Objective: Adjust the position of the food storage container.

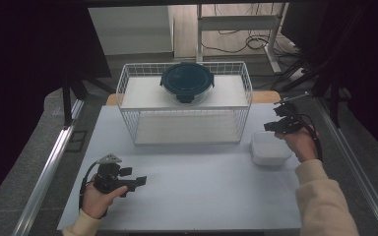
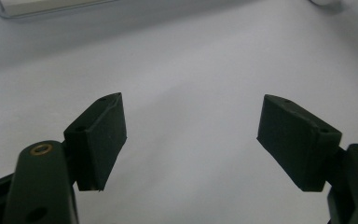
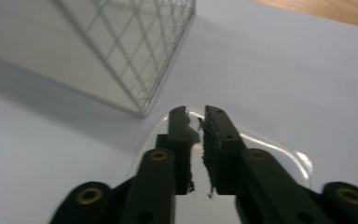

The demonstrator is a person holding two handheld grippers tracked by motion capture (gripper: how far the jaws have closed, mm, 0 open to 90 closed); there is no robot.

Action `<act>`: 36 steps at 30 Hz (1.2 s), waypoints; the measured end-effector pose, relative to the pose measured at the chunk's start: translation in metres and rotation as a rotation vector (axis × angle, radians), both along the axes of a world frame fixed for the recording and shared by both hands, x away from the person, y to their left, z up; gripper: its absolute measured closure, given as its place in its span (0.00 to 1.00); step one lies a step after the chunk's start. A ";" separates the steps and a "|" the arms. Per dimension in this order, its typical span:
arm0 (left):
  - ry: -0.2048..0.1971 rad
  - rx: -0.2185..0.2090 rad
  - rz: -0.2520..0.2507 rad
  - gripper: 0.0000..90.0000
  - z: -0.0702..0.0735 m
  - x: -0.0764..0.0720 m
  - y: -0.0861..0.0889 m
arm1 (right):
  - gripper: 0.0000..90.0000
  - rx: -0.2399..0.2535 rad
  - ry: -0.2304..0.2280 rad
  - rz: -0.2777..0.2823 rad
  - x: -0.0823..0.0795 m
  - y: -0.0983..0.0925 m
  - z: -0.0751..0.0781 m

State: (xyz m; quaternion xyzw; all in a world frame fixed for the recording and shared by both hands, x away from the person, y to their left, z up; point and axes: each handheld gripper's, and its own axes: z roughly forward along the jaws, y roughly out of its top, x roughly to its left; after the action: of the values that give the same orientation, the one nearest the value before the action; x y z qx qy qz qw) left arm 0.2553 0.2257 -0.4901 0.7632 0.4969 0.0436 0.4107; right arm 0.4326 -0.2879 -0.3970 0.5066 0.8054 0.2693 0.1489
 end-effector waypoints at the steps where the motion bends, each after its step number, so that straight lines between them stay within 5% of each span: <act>1: 0.000 -0.003 0.000 0.26 0.000 0.000 0.000 | 0.96 -0.006 -0.001 0.000 0.003 -0.002 -0.001; 18: 0.002 -0.001 0.000 0.28 -0.005 0.003 -0.002 | 0.99 -0.099 0.050 -0.013 0.046 -0.021 -0.034; 24: 0.008 0.000 -0.003 0.28 -0.006 0.004 -0.001 | 0.99 -0.171 0.067 -0.005 0.051 -0.021 -0.044; 31: 0.014 -0.010 -0.005 0.28 -0.006 0.004 0.000 | 0.99 -0.167 0.114 -0.001 0.049 -0.024 -0.044; 36: 0.017 -0.007 -0.009 0.28 -0.007 0.004 0.000 | 0.99 -0.213 0.160 0.028 0.036 -0.019 -0.047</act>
State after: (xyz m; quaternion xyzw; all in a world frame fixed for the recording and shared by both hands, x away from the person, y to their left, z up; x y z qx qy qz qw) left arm 0.2595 0.2259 -0.4968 0.7644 0.4972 0.0337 0.4091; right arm 0.4684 -0.3066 -0.4442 0.4965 0.8457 0.1432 0.1333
